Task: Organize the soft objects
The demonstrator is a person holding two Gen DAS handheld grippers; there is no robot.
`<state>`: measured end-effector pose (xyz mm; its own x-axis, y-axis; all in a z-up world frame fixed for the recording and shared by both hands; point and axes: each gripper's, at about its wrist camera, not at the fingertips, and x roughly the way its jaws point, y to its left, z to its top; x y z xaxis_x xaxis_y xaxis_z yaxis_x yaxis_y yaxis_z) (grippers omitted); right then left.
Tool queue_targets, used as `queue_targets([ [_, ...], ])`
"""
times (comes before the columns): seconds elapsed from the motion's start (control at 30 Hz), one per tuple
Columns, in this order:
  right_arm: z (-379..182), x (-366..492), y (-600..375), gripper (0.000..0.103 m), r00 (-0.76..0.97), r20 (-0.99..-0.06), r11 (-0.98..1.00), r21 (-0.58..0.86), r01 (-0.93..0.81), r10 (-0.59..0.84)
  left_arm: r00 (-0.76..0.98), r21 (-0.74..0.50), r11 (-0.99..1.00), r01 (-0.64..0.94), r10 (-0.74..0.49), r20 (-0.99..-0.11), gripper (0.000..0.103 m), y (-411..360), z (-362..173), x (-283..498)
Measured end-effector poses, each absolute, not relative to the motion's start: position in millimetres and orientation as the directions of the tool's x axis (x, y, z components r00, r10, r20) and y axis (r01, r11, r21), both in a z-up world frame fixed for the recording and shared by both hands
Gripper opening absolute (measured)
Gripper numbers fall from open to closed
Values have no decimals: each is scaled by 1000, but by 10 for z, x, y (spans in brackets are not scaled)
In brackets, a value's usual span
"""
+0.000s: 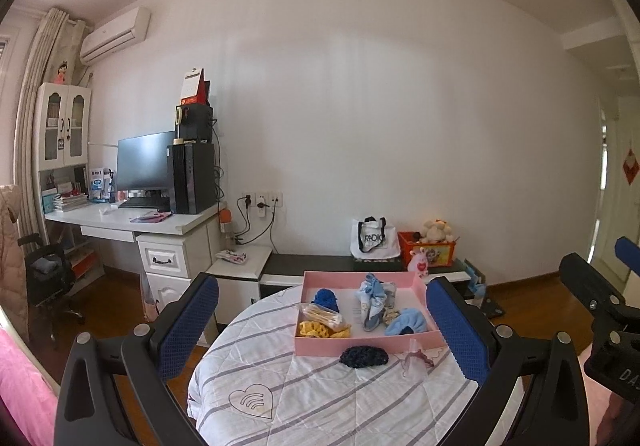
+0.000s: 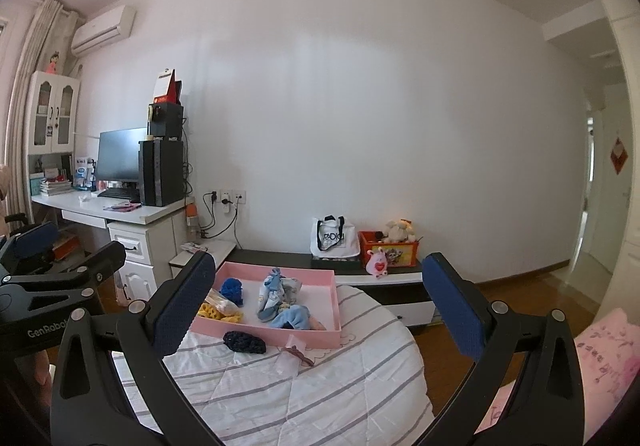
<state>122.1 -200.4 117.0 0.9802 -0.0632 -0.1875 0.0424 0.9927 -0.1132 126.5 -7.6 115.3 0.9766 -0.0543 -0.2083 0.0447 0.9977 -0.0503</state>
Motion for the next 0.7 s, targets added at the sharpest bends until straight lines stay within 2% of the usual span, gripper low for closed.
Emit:
queue_targets([
  [0.7, 1142, 1230, -2062, 103, 979, -191, 993, -105, 51, -70, 974, -49, 998, 44, -53, -220, 103, -137, 1124, 1334],
])
